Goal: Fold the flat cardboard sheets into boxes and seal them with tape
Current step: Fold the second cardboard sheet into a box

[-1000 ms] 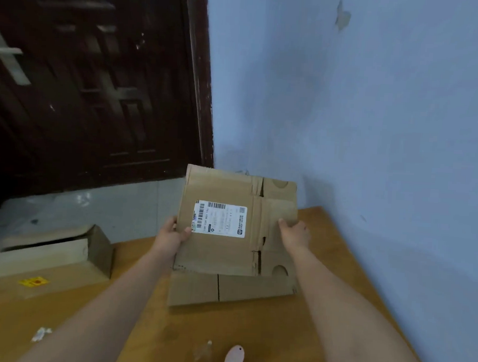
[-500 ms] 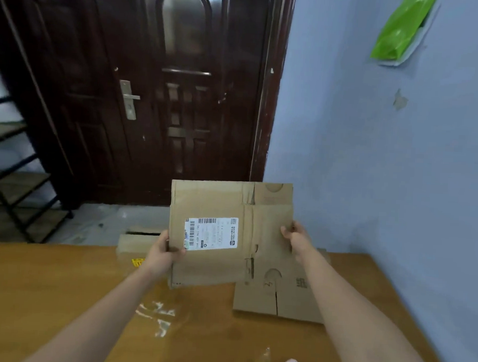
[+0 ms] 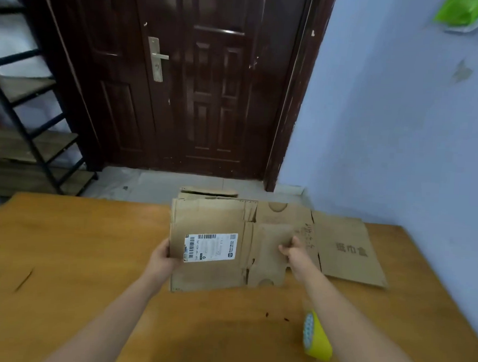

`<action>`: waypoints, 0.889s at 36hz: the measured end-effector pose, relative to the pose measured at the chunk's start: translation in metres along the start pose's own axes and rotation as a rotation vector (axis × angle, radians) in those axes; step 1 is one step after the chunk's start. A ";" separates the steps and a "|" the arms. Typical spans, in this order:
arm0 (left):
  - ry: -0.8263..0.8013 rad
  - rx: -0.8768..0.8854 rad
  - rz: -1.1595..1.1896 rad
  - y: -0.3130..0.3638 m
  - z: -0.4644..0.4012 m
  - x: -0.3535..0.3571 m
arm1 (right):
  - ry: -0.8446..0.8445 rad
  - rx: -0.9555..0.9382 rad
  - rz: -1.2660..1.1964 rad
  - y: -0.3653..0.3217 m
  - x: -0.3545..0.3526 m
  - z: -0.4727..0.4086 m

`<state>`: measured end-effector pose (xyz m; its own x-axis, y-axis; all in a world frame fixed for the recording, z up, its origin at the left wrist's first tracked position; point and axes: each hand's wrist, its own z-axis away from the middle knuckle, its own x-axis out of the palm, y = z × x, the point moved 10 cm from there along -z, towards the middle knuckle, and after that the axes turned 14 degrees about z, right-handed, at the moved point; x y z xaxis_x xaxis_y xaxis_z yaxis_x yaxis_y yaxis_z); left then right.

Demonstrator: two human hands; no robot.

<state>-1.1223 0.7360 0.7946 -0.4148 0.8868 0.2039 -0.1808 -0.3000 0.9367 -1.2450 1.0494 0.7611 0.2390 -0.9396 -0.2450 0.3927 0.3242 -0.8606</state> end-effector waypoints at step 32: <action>-0.147 -0.030 0.018 -0.041 0.042 -0.017 | -0.030 0.052 -0.222 0.023 0.072 0.056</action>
<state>-1.0706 0.7482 0.7651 -0.2835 0.9224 0.2623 -0.2020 -0.3249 0.9239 -1.1692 0.9956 0.7492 0.1679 -0.9851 -0.0384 0.4833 0.1161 -0.8677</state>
